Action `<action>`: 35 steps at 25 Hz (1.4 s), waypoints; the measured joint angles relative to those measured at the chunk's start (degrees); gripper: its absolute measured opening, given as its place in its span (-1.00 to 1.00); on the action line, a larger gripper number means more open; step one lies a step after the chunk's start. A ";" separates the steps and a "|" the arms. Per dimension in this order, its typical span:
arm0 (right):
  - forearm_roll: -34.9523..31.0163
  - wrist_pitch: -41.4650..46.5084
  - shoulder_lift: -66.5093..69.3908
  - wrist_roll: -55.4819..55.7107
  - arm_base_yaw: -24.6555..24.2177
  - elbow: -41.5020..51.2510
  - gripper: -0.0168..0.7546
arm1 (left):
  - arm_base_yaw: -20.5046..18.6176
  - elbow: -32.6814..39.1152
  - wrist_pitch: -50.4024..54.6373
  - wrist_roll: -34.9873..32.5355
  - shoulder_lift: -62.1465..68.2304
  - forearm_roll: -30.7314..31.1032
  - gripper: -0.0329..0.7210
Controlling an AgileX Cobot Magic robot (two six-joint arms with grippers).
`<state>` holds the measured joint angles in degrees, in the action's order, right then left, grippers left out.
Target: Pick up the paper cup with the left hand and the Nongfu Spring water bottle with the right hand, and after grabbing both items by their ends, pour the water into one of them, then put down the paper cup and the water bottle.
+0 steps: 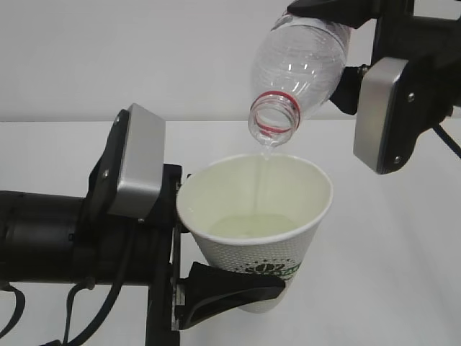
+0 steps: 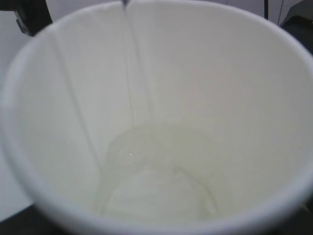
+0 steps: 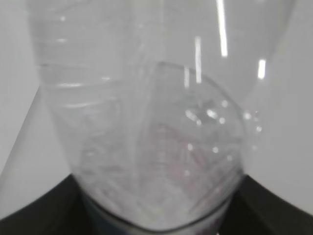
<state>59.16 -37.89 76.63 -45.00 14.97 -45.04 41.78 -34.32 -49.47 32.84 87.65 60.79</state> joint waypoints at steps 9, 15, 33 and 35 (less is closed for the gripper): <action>0.00 0.00 0.00 -0.09 0.00 0.00 0.26 | 0.00 0.00 0.00 0.00 0.00 0.00 0.39; 0.00 0.00 0.00 -0.88 0.00 0.00 0.26 | 0.00 0.00 0.00 0.00 0.00 0.00 0.39; 0.00 0.00 0.00 -0.97 0.00 0.00 0.26 | 0.00 0.00 0.00 0.00 0.00 0.00 0.39; 0.00 0.00 0.00 -0.97 0.00 -0.03 0.26 | 0.00 0.00 0.00 0.00 0.00 0.00 0.39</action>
<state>59.16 -37.89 76.63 -45.97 14.97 -45.07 41.78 -34.32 -49.47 32.84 87.65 60.79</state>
